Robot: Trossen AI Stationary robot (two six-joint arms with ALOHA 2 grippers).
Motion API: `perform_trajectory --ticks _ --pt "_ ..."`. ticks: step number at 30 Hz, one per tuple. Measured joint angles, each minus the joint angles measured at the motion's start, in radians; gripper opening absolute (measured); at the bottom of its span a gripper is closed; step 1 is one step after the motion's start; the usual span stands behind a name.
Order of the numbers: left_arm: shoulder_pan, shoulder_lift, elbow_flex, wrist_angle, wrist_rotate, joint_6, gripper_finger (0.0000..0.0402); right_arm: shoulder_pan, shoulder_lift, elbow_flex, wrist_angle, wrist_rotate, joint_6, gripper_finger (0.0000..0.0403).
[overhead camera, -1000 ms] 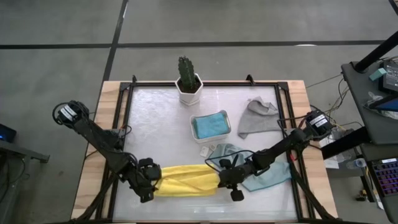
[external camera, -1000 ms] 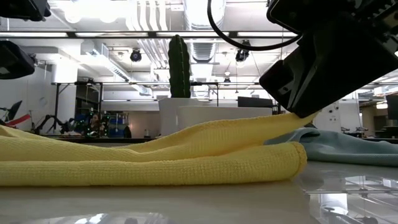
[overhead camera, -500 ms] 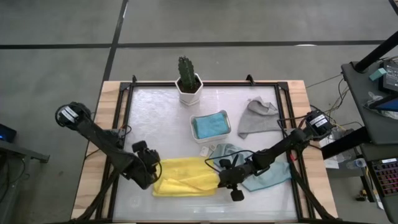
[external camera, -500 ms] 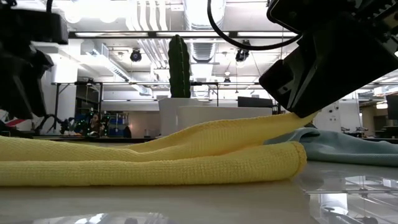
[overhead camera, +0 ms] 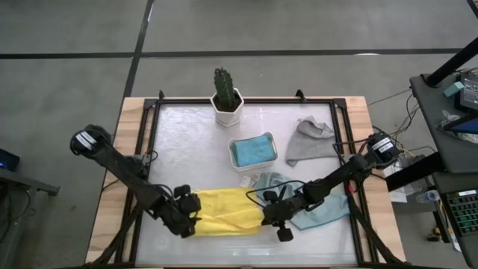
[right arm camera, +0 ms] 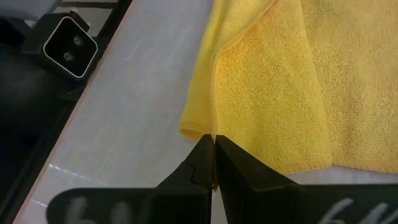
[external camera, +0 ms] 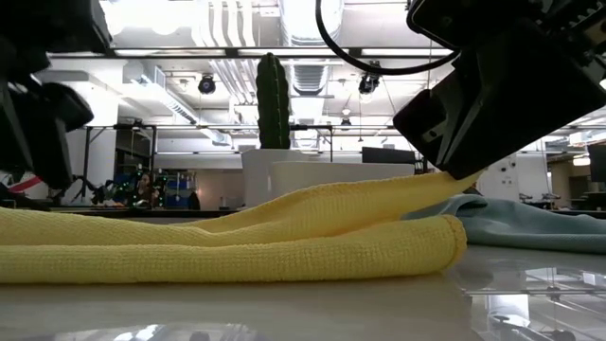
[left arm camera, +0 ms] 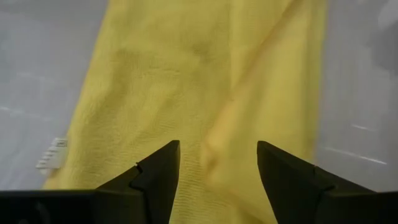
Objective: Fold microfiber towels
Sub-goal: Fold the yellow towel
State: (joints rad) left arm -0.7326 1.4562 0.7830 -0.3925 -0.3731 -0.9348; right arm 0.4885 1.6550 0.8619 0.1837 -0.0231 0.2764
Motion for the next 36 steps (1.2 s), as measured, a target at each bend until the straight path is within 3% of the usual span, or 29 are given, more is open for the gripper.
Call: perform_trajectory --ticks 12,16,25,36 --pt "0.001 0.118 0.0 0.009 0.005 0.008 0.0191 0.0 0.0 0.0 0.0 0.024 0.0 0.0008" --pt "0.001 0.119 0.002 0.009 0.006 0.022 0.0153 0.0 0.0 0.0 0.0 0.024 0.001 0.0008" --pt "0.001 0.117 0.002 0.009 0.046 0.055 0.0012 0.0 0.0 0.0 0.0 0.024 0.001 0.0009" --pt "-0.002 -0.01 0.004 -0.021 0.041 0.08 0.0 0.0 -0.007 0.0 0.008 0.034 0.001 0.0009"
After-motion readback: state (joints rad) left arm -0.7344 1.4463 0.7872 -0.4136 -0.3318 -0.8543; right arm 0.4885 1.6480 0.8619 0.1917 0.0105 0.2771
